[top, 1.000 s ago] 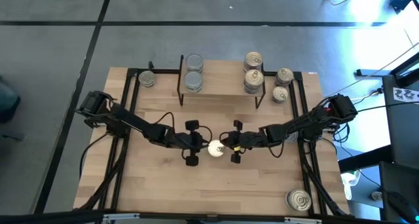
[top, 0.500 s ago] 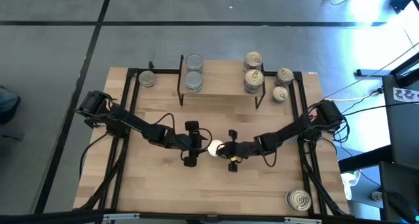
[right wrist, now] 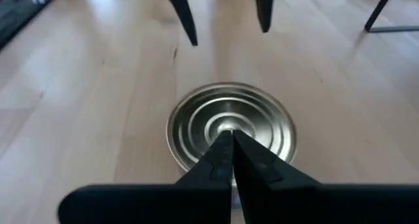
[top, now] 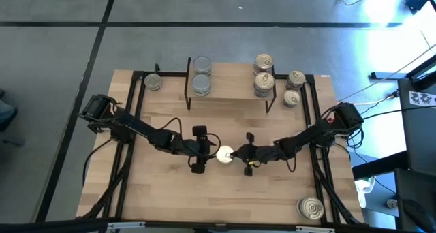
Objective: Stack canned seafood by type on shelf
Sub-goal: Put the blue pink tuna can on the shelf aligned with the other blue pink tuna can
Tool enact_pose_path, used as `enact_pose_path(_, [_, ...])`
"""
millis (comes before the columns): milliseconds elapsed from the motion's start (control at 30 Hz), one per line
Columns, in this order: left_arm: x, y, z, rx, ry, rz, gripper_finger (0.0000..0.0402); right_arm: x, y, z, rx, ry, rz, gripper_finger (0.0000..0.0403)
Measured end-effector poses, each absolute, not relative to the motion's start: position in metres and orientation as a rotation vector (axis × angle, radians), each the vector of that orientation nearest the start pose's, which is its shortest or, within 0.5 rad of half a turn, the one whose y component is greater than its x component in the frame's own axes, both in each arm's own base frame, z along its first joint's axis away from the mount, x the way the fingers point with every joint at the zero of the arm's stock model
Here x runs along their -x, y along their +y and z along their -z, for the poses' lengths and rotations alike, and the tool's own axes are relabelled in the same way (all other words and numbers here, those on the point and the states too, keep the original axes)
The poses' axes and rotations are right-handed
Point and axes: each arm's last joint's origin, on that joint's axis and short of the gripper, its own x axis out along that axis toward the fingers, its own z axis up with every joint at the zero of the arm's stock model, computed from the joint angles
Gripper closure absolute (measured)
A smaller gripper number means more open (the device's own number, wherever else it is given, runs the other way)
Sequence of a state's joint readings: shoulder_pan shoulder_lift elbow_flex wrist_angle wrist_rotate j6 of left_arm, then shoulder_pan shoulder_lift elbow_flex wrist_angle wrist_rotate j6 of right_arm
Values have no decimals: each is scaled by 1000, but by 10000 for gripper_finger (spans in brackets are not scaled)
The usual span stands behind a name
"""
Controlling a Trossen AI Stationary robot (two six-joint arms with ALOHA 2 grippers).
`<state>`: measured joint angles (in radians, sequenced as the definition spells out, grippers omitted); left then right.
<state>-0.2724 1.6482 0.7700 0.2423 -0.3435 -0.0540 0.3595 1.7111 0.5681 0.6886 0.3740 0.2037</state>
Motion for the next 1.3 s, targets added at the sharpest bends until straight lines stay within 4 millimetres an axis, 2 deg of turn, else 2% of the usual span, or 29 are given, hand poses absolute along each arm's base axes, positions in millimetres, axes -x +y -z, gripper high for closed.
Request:
enact_pose_path(167, [-311, -77, -161, -138, 597, -85, 178, -278, 93, -120, -79, 359, 54, 388])
enact_pose_path(367, [-312, -77, -162, -130, 575, -86, 178, -286, 97, -116, -87, 375, 31, 388])
enact_pose_path(700, [-312, -77, -162, -132, 574, -85, 178, -283, 95, -108, -72, 470, 72, 388])
enact_pose_path(1033, [-312, -77, -162, -132, 575, -85, 178, -282, 95, -107, -66, 483, 74, 388])
enact_pose_path(1300, [-312, -77, -162, -137, 582, -84, 178, -272, 91, -100, -84, 487, 92, 388])
